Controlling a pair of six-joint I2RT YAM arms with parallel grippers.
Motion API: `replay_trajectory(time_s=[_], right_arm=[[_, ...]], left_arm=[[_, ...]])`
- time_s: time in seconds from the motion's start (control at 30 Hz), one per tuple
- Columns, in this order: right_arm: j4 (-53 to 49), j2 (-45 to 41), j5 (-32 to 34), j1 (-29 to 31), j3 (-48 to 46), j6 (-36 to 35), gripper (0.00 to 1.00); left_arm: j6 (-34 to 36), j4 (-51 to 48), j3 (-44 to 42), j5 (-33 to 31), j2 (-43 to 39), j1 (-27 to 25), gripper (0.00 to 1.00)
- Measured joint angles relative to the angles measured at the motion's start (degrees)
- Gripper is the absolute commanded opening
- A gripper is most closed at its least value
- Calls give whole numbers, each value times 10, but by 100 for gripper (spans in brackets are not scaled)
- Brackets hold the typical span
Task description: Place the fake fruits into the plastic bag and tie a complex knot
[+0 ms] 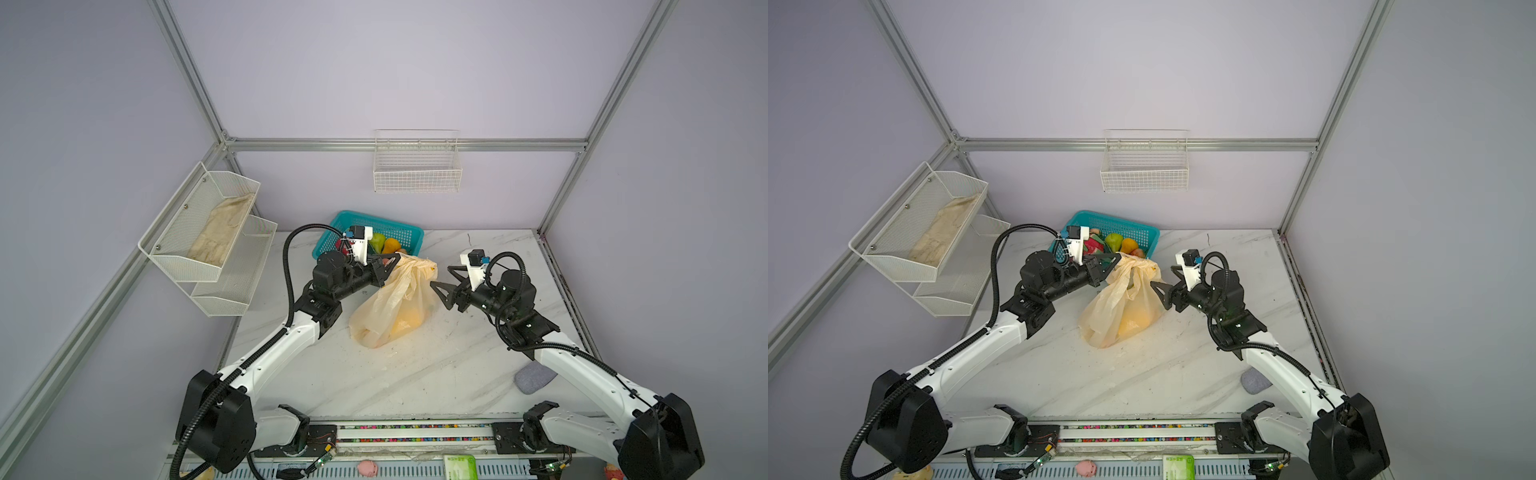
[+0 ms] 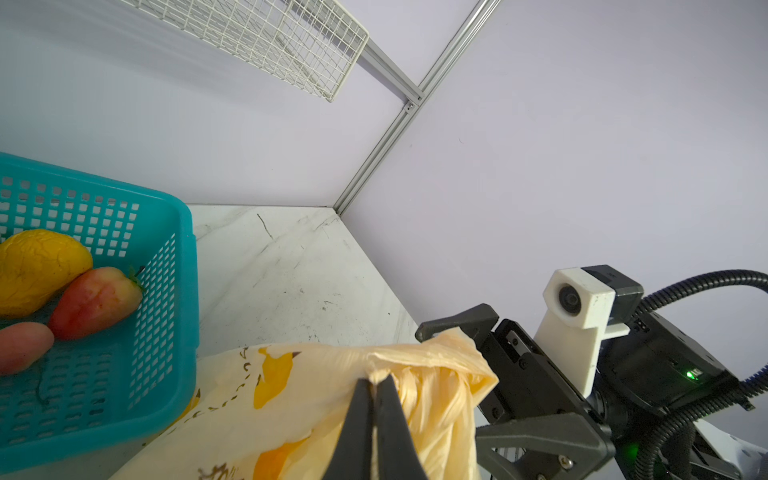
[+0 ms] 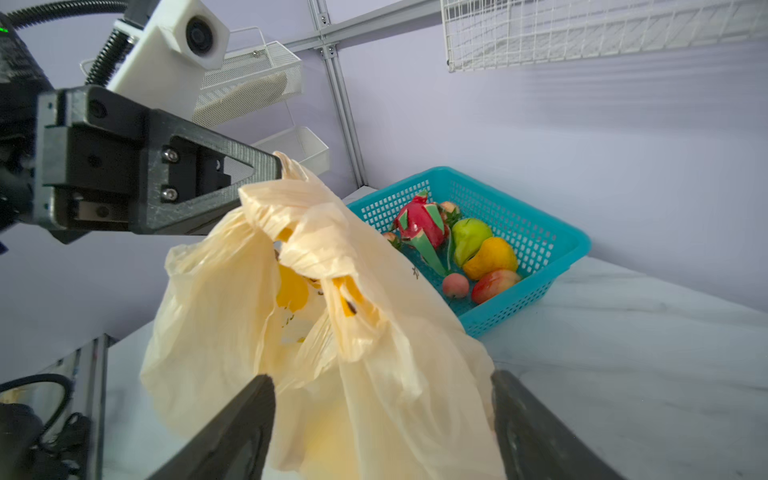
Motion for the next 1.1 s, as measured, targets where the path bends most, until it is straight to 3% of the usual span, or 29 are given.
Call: replay_trajectory(time_s=[0.07, 0.27, 0.47, 1.1], right_arm=[[6, 2, -16, 2, -9, 28, 60], [57, 32, -42, 31, -19, 97, 53], [100, 59, -18, 38, -19, 142, 48], [150, 106, 6, 38, 2, 162, 36]], left_arm=[[0, 0, 0, 0, 0, 0, 0], [0, 0, 0, 0, 0, 0, 0], [0, 0, 0, 1, 1, 0, 0], [0, 0, 0, 2, 2, 0, 0]])
